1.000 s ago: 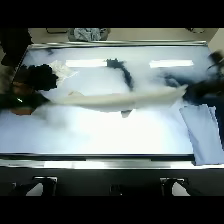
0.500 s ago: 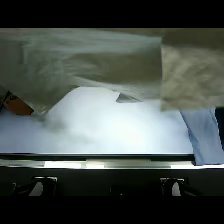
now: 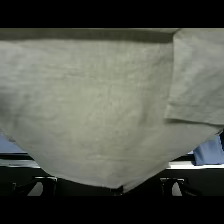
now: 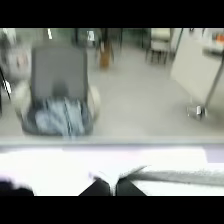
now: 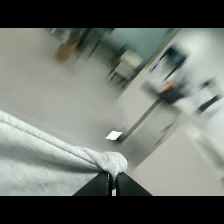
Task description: Fold the shirts.
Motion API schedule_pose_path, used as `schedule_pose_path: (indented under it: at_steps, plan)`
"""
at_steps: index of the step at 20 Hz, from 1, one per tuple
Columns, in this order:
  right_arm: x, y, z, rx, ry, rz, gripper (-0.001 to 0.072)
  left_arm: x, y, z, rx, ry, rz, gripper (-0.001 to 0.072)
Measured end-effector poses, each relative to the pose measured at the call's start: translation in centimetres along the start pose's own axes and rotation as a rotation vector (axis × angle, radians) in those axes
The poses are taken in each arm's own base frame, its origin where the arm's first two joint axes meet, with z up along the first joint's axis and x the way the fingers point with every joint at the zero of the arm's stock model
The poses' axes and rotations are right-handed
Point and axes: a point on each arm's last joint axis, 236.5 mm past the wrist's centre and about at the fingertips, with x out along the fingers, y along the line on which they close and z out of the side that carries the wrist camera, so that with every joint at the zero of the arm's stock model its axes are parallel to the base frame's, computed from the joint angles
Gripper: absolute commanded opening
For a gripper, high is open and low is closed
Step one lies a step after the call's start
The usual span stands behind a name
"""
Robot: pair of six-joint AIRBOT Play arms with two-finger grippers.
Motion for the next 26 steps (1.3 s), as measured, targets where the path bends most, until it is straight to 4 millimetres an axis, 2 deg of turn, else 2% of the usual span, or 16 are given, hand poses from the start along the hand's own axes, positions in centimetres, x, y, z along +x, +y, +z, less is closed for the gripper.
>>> schedule_pose_path:
  at_steps: [2,4,6,7,9,11,13,15,17,19,21,22,24,26]
  plan:
    - [5.7,2.8,-5.7,0.066,0.185,0.172,0.0058,5.1,2.2,-6.1,-0.07,0.213,-0.02,0.0025]
    - [11.2,7.3,-12.3,0.144,0.387,0.388,0.0058,10.5,4.4,-14.1,-0.142,0.439,-0.045,0.0025]
    - [15.6,12.7,-18.2,0.189,0.571,0.585,0.0059,14.7,6.3,-22.0,-0.207,0.632,-0.054,0.0025]
    - [17.8,15.5,-20.6,0.201,0.639,0.659,0.0059,16.7,7.2,-25.7,-0.237,0.711,-0.052,0.0025]
    - [21.8,20.9,-24.6,0.214,0.737,0.748,0.0059,19.8,8.6,-31.9,-0.288,0.83,-0.049,0.0025]
    - [26.0,25.3,-27.1,0.248,0.763,0.754,0.0059,22.8,9.5,-36.2,-0.342,0.889,-0.052,0.0025]
    - [29.6,28.3,-29.2,0.29,0.759,0.716,0.0059,25.7,10.2,-38.6,-0.39,0.895,-0.057,0.0025]
    - [32.7,30.2,-30.4,0.335,0.725,0.672,0.0059,28.3,10.7,-40.2,-0.415,0.888,-0.062,0.0025]
    - [34.9,30.8,-30.7,0.365,0.678,0.623,0.0059,30.4,11.3,-40.9,-0.426,0.866,-0.06,0.0025]
    - [35.9,31.0,-30.6,0.376,0.653,0.599,0.006,31.6,11.8,-41.3,-0.432,0.852,-0.059,0.0026]
    - [35.6,30.5,-29.9,0.363,0.643,0.599,0.006,31.9,12.2,-41.1,-0.429,0.852,-0.067,0.0025]
    - [34.8,30.3,-29.7,0.34,0.66,0.613,0.006,31.4,12.2,-41.3,-0.426,0.876,-0.077,0.0026]
    - [32.2,30.3,-30.1,0.293,0.741,0.674,0.006,29.8,12.0,-42.2,-0.415,0.959,-0.101,0.0025]
    - [28.4,31.2,-31.5,0.257,0.873,0.772,0.006,27.3,11.6,-43.8,-0.387,1.089,-0.123,0.0025]
